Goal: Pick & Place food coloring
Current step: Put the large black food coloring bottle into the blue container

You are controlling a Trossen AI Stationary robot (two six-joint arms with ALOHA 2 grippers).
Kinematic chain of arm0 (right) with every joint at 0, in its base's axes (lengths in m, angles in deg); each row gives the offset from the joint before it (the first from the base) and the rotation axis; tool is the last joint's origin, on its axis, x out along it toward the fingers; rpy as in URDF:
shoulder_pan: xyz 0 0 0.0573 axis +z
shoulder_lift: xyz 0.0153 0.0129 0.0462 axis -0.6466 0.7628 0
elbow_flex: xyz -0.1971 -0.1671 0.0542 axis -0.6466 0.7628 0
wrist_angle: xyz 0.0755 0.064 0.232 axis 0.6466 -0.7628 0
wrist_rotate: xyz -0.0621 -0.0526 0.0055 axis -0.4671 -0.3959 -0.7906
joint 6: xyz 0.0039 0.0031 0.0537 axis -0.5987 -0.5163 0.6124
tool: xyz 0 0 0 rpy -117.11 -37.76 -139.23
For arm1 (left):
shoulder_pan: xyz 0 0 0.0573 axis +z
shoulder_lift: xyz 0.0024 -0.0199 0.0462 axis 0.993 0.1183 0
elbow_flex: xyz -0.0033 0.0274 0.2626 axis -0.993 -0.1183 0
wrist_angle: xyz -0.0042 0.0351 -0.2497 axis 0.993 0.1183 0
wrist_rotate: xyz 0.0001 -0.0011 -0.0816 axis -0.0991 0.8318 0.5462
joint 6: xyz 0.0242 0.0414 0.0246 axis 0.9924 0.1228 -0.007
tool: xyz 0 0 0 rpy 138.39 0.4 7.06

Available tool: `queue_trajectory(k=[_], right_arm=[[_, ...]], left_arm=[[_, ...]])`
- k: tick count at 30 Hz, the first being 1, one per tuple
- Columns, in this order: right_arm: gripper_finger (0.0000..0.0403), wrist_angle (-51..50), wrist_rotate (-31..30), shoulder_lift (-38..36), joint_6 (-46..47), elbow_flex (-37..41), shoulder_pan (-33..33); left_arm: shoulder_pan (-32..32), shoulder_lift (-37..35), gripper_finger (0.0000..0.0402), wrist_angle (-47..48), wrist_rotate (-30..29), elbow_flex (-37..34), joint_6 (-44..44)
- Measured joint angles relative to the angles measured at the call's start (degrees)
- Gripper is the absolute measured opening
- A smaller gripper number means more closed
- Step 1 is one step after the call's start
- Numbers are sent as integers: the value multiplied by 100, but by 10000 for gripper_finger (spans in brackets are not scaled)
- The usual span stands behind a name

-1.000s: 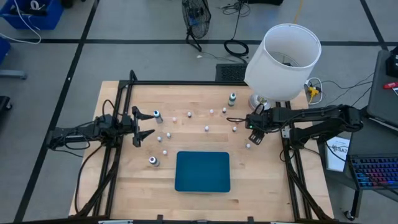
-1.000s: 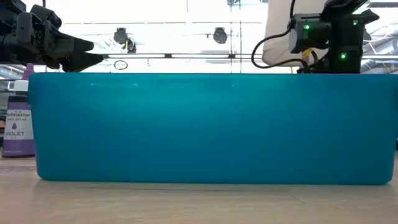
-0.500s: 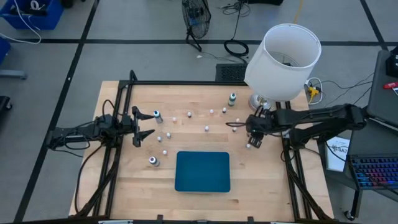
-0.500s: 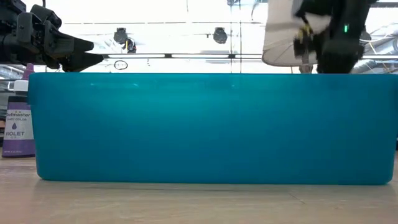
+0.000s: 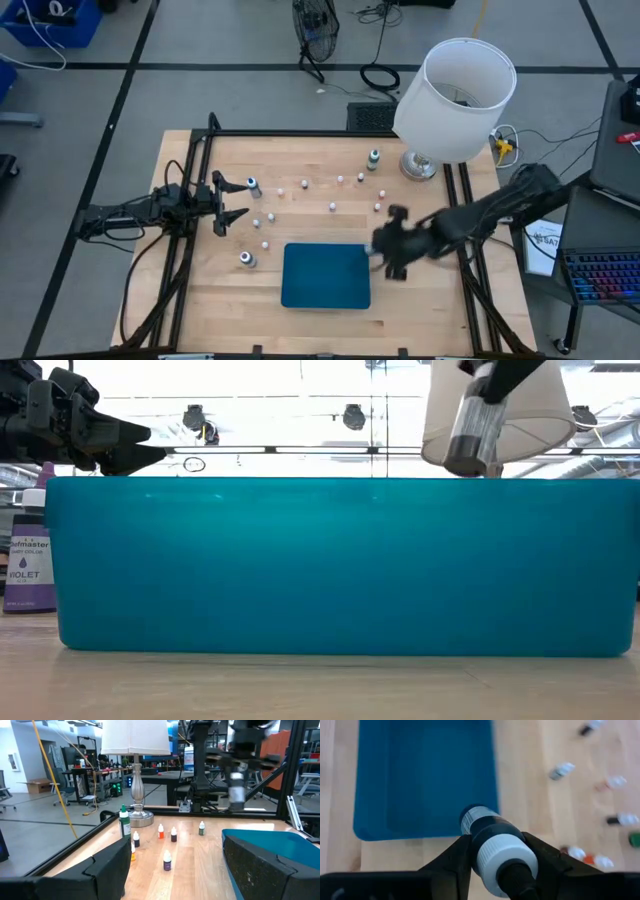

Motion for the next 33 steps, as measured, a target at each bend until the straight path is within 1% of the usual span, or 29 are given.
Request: queue_trajectory(k=[4, 6, 9, 12, 22, 26, 33], right_arm=[[132, -347, 4, 1145, -540, -821, 192], [132, -455, 2, 1592, -802, -1086, 207], [132, -455, 3, 2086, -1155, -1288, 157], [132, -466, 4, 2411, -1324, -1310, 14], [132, -617, 12, 2892, -1389, -1310, -455], [132, -471, 266, 2859, -1402, -1148, -588], [132, -414, 285, 2843, -1283, -1006, -695]], left_arm=[[0, 0, 310, 0, 2, 1, 1], [0, -1, 310, 0, -1, 0, -1], [0, 0, 310, 0, 1, 0, -1], [2, 0, 310, 0, 0, 1, -1], [1, 0, 310, 0, -1, 0, -1], [2, 0, 310, 0, -1, 1, -1], [0, 0, 310, -4, -1, -1, -1]])
